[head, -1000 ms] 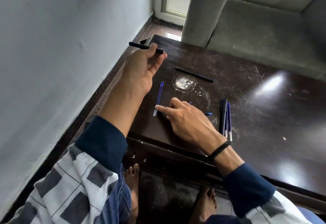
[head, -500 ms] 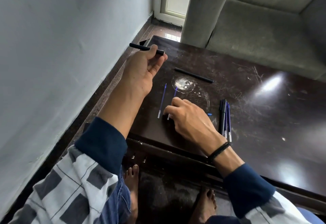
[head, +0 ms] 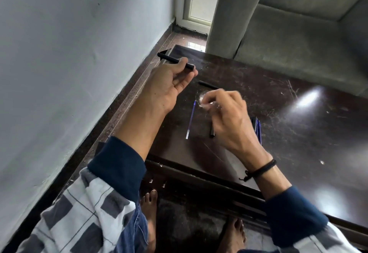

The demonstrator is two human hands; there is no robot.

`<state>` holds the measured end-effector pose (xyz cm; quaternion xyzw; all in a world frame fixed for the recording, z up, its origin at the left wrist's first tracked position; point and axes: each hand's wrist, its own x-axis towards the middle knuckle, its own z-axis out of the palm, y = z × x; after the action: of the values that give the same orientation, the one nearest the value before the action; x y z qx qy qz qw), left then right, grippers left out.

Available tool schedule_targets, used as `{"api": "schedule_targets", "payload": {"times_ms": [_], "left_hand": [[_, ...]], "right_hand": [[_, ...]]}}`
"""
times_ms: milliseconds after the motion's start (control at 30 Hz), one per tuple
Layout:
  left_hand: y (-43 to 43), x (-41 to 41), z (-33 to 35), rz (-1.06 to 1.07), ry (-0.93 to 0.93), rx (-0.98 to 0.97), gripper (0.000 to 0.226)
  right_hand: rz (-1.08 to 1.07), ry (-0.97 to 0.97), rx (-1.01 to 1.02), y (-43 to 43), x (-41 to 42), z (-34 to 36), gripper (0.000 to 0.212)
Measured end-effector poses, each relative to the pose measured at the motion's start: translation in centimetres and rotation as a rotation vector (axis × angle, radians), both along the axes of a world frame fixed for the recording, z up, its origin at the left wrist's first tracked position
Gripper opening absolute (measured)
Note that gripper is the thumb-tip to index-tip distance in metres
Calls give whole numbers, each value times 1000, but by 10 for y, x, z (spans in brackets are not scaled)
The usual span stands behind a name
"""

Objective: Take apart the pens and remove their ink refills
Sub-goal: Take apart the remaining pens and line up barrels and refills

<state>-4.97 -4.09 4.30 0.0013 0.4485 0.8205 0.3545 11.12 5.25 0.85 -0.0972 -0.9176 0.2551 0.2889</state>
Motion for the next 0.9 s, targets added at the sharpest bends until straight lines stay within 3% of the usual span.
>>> {"api": "schedule_targets", "payload": {"times_ms": [233,367,733,900], "left_hand": [[9,19,0,-252,115,-60,7],[13,28,-3,-298,142,-86,12],[16,38,-6,-321,274,-199,16],[16,33,-6,-187,255,-212,10]], "right_hand": [[-253,107,-271,17,2,2,10],[-279,77,-266,15,2,6,10],[-323,27,-324,12,5,11,9],[-340,-66,-300,15,6,17,19]]}}
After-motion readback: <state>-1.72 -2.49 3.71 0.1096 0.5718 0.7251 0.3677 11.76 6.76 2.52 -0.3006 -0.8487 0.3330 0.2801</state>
